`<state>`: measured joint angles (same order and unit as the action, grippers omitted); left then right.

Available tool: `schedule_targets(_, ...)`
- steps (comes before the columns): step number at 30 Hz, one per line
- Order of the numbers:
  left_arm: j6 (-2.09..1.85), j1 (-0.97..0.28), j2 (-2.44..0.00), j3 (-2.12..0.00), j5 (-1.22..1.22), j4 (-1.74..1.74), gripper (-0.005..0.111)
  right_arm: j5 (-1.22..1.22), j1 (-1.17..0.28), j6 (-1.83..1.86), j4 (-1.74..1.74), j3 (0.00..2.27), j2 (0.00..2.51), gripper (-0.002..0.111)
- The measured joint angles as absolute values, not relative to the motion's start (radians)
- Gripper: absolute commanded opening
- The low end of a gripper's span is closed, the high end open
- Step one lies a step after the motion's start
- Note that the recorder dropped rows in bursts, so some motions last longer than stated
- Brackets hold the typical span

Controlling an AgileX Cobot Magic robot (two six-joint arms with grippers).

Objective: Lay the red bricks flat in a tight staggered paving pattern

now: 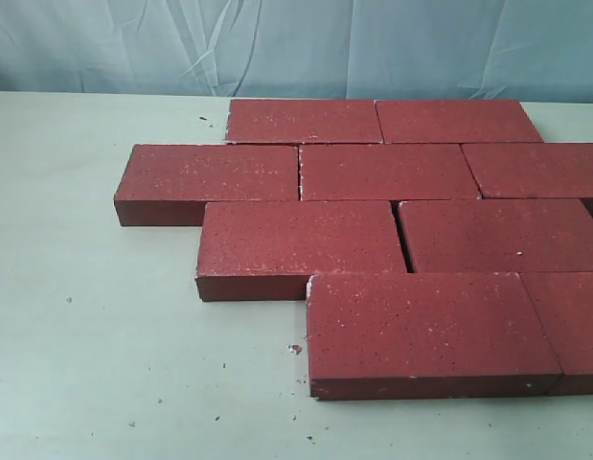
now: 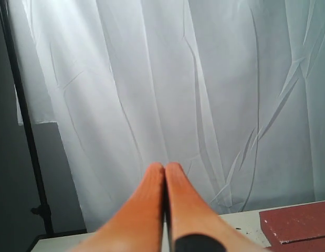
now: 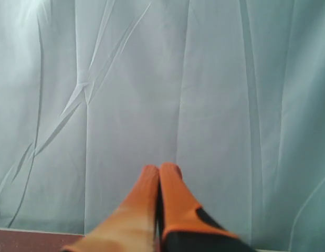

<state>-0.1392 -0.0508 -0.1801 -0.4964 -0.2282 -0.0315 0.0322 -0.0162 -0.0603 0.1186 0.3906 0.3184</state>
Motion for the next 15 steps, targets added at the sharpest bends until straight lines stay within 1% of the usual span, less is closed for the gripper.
schedule_targets(7,-0.139,-0.051,-0.173,-0.487,-0.222,-0.055,0.000,0.044,-0.014,-0.062,0.078,0.357,0.225,-0.001)
schedule_targets(15,-0.139,-0.051,-0.169,-0.487,-0.222,-0.055,0.000,0.044,-0.014,-0.064,0.032,0.357,0.218,-0.001)
